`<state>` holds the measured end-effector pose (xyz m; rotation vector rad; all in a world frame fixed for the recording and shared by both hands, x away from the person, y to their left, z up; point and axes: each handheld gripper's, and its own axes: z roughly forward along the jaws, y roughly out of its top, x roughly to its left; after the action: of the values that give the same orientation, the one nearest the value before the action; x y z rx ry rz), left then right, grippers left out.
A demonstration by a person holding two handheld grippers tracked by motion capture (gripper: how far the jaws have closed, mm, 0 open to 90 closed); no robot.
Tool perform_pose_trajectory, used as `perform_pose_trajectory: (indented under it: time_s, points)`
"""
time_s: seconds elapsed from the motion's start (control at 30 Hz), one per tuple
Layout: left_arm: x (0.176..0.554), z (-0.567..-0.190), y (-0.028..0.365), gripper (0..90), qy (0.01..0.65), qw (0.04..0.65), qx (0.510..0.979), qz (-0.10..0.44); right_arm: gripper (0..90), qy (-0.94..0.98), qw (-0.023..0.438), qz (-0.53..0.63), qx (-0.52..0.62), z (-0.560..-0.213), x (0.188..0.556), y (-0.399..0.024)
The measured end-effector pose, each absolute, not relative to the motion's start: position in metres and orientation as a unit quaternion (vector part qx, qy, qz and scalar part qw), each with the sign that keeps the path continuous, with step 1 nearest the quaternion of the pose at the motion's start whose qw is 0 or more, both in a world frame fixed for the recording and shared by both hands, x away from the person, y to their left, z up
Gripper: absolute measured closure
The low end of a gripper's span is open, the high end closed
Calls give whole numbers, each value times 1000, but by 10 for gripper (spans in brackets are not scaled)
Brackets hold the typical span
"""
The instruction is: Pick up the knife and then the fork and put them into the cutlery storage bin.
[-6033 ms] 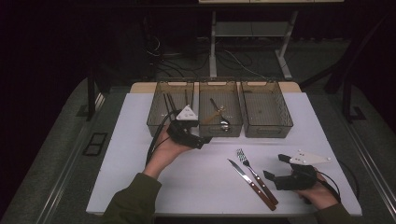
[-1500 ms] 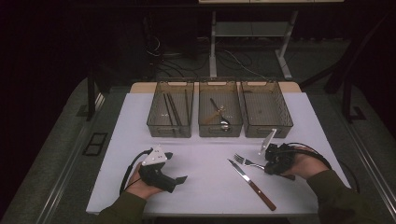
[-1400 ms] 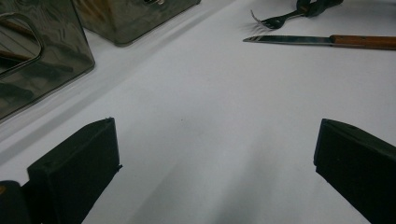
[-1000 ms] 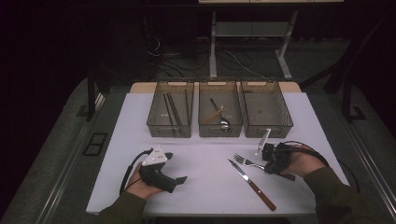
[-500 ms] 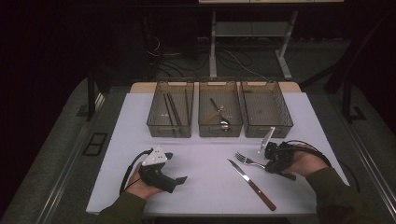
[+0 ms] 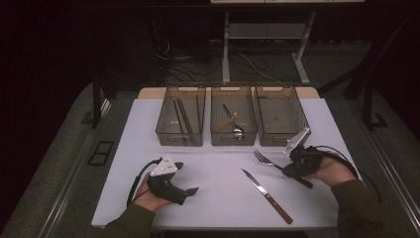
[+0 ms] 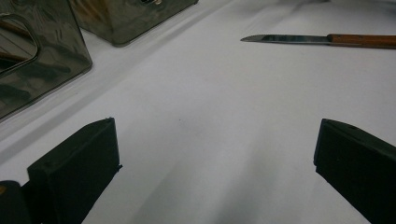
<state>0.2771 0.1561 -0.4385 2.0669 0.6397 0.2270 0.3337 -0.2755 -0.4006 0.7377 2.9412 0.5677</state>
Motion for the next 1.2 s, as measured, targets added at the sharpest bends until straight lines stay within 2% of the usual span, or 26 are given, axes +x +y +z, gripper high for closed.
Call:
perform_pose_trajectory:
  time_s: [0.57,1.2]
  points:
    - [279,-439,163,0,259,473,838,88,776,879,47,353,316,-394,333,-312]
    - [279,-441,167,0,260,468,840,85,776,812,113,448,355,-373,335,-332]
